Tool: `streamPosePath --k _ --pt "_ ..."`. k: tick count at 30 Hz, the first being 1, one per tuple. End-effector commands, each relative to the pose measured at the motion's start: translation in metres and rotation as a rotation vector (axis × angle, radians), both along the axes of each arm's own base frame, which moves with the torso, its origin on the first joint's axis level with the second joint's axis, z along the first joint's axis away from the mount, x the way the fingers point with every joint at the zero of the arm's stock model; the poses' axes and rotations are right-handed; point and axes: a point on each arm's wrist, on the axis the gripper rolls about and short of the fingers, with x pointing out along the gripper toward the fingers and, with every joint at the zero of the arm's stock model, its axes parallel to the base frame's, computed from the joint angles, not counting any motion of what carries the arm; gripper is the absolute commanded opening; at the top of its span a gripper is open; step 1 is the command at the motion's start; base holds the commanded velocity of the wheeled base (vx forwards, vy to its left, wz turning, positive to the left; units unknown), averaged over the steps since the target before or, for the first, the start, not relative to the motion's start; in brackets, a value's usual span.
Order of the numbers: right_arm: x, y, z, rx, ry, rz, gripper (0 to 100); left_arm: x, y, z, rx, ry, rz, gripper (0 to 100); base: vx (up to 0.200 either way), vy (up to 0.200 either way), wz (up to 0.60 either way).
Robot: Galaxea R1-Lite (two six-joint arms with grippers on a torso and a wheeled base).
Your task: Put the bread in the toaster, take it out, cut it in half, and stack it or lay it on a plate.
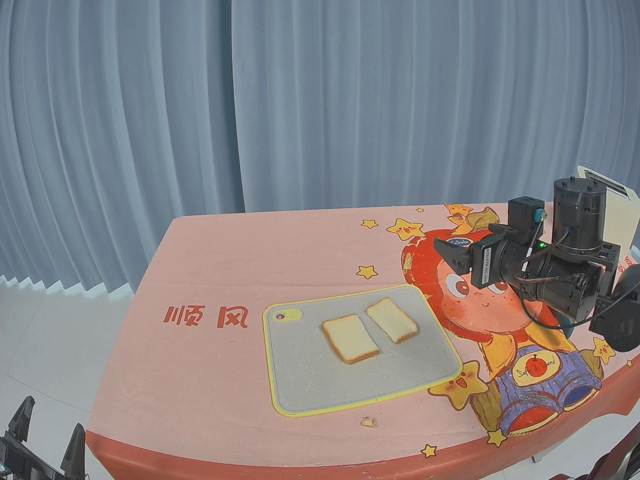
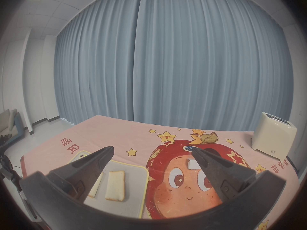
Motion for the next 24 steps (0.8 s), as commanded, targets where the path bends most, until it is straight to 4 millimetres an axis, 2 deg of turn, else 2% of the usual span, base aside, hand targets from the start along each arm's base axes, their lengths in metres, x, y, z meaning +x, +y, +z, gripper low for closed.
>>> streamPosePath --k 1,9,14,20,24 --pt "0.001 -0.001 -0.001 0.004 0.007 0.021 100 0.0 0.0 -0.005 0.0 0.001 0.001 100 0.0 0.0 0.0" --pt "0.009 -0.002 -0.008 -0.007 0.02 0.017 100 0.0 0.0 -0.005 0.0 0.001 0.001 100 0.0 0.0 0.0" --pt "0.017 0.004 -0.025 -0.049 0.063 0.009 100 0.0 0.0 -0.005 0.0 0.001 0.001 100 0.0 0.0 0.0" --pt "0.015 0.013 -0.036 -0.076 0.102 0.038 100 0.0 0.0 -0.005 0.0 0.001 0.0 100 0.0 0.0 0.0" --pt "0.021 0.022 -0.058 -0.124 0.149 0.032 100 0.0 0.0 -0.005 0.002 0.001 0.0 100 0.0 0.0 0.0"
